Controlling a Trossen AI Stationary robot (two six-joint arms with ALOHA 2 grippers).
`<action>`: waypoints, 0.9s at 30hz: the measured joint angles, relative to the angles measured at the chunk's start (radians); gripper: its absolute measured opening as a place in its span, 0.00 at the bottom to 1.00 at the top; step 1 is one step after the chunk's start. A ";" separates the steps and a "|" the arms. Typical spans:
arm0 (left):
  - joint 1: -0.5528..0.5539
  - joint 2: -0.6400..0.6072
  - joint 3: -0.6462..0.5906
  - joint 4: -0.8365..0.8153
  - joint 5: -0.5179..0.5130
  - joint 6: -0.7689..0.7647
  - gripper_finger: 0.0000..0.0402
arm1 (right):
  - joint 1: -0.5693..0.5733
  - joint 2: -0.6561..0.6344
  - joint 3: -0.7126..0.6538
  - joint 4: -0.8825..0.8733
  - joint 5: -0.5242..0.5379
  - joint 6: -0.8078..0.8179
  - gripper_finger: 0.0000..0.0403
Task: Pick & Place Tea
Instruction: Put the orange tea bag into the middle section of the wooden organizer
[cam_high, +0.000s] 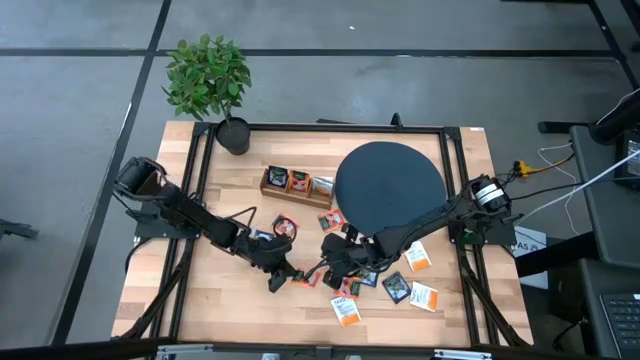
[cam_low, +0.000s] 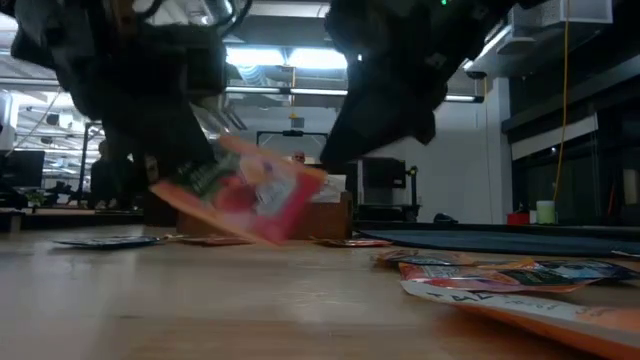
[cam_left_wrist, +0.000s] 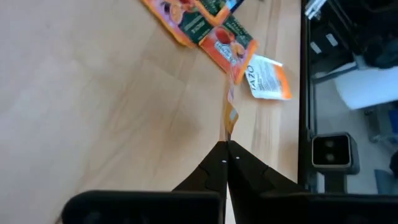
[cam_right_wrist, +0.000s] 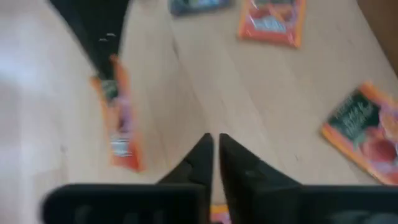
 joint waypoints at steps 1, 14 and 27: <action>0.001 -0.019 0.000 -0.022 0.000 0.012 0.00 | 0.000 -0.006 0.000 0.014 0.000 -0.019 0.03; 0.079 -0.243 0.000 -0.325 -0.001 0.219 0.00 | 0.000 -0.020 -0.044 0.173 -0.002 -0.124 0.02; 0.173 -0.294 0.074 -0.554 0.048 0.356 0.00 | -0.007 -0.126 -0.303 0.494 -0.004 -0.192 0.02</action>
